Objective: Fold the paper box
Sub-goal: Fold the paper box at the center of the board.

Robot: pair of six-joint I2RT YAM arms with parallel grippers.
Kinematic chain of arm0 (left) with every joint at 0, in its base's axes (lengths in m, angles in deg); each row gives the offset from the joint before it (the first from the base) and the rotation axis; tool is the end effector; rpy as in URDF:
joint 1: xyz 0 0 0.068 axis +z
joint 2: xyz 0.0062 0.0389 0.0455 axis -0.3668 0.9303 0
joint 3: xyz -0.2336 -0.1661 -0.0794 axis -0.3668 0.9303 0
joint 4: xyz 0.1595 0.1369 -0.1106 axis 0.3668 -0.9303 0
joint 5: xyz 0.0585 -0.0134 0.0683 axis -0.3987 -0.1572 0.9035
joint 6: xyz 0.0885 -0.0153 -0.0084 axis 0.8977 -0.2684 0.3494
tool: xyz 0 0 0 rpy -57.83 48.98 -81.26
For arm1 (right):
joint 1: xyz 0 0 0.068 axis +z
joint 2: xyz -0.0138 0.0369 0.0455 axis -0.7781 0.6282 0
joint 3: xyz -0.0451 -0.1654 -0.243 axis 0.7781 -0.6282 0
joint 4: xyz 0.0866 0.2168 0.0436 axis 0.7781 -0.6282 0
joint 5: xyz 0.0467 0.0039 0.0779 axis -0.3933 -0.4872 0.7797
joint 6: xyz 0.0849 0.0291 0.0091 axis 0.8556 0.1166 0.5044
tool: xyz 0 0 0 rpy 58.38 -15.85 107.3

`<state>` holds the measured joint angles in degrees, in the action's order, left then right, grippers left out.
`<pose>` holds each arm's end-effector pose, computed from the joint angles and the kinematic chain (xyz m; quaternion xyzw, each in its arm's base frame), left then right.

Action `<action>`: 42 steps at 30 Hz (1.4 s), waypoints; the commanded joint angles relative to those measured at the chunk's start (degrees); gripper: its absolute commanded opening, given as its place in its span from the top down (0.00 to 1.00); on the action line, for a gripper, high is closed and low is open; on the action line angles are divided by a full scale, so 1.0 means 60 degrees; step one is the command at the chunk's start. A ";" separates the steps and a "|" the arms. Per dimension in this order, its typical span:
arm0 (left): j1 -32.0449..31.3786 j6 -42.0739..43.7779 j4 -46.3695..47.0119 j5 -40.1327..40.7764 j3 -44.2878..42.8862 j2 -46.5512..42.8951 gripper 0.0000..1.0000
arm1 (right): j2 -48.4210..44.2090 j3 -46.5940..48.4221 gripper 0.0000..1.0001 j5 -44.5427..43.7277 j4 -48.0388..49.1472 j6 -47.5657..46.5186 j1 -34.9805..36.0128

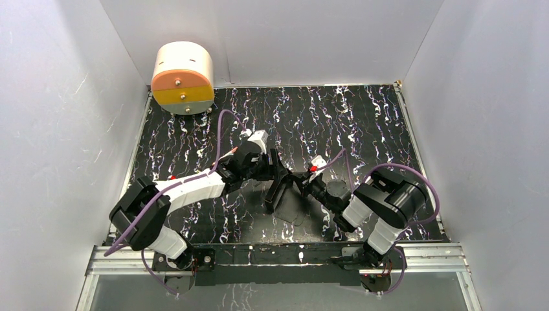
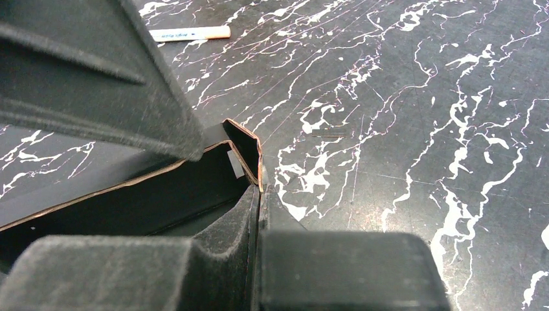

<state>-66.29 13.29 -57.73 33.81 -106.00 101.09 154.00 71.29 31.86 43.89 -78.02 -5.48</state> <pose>0.2399 -0.2412 0.2374 0.0543 0.8529 -0.3535 0.3804 0.2008 0.1961 0.1848 -0.2196 0.6725 0.2767 0.6504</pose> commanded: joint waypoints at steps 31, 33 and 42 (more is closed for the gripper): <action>0.0175 -0.1034 0.2802 0.0267 0.0925 0.1201 0.76 | 0.0145 -0.0102 0.86 0.0602 0.0457 -0.0467 0.0415; 0.0178 -0.0747 0.2816 0.0261 0.0964 0.1115 0.78 | -0.0059 -0.0220 0.83 0.0570 0.0536 -0.0624 0.0405; 0.0178 0.0378 0.2540 -0.0019 0.1024 0.0681 0.83 | -0.2999 -0.0017 0.63 0.0333 -0.2909 -0.1541 0.0189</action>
<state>-65.13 10.84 -40.23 33.94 -101.06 107.23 144.27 69.03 33.57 36.39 -83.35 -3.73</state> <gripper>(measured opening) 0.312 0.344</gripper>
